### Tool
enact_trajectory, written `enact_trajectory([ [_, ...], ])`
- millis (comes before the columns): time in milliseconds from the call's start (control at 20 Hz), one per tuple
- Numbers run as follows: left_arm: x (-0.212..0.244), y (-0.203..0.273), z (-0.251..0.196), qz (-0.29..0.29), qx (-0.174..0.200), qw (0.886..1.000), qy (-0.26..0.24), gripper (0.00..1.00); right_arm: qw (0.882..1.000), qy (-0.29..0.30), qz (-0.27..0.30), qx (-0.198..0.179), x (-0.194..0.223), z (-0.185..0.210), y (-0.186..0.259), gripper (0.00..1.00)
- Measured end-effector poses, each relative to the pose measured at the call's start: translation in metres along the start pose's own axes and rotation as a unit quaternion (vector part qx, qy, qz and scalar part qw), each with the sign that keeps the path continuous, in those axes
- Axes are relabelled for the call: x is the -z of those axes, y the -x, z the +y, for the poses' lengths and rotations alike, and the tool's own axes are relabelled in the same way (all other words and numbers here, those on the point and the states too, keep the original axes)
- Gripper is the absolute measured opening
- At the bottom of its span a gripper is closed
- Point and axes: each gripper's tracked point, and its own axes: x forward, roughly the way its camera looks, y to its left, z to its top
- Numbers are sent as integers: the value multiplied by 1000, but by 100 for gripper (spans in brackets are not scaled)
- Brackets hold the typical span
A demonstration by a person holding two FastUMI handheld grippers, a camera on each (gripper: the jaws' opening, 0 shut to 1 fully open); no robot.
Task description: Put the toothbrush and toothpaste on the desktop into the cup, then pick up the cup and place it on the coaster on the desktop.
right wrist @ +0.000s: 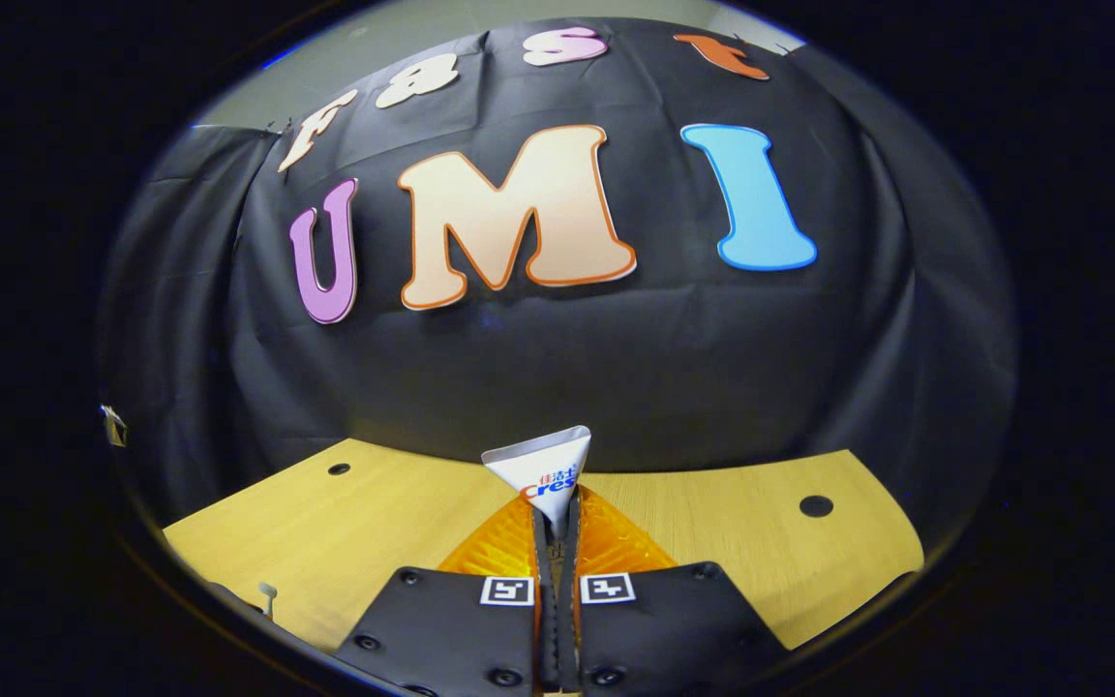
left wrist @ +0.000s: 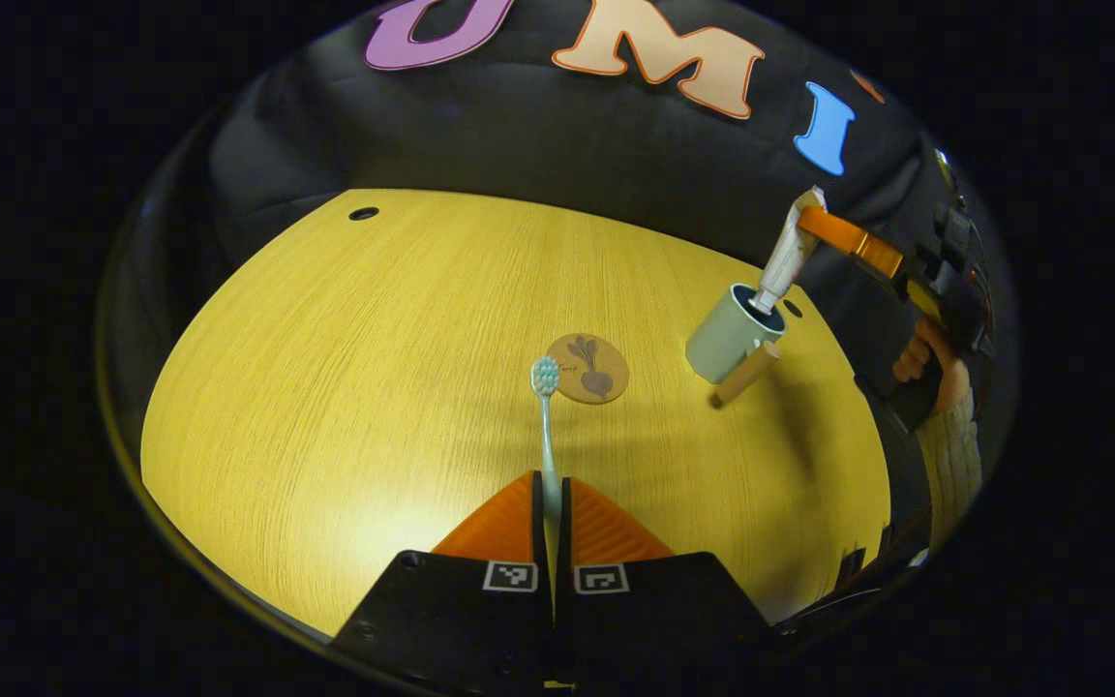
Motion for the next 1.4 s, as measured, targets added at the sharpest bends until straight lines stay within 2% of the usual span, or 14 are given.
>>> enact_trajectory([
  [350, -3, -7, -6, -1, -1, 1000, 0, 0, 999, 1, 34, -2, 47, -2, 1, 4],
  [550, -4, -13, -13, 2, 4, 1000, -5, 0, 999, -17, 41, -10, 58, 0, 7, 14],
  [700, -9, -14, -20, -1, 12, 1000, -9, 0, 1000, -28, 6, -9, 36, -4, 14, 77],
  [850, -21, -15, -31, -12, 23, 999, -19, 0, 1000, -27, -8, 9, 21, -18, 27, 87],
  [900, -26, -15, -36, -18, 29, 999, -22, 0, 1000, -24, -7, 18, 21, -25, 29, 100],
  [1200, -67, -19, -66, -62, 65, 994, -61, 0, 998, -12, 8, 63, 25, -72, 75, 99],
  [1400, -105, -26, -93, -111, 96, 987, -69, 0, 994, -18, 21, 102, 34, -103, 107, 99],
])
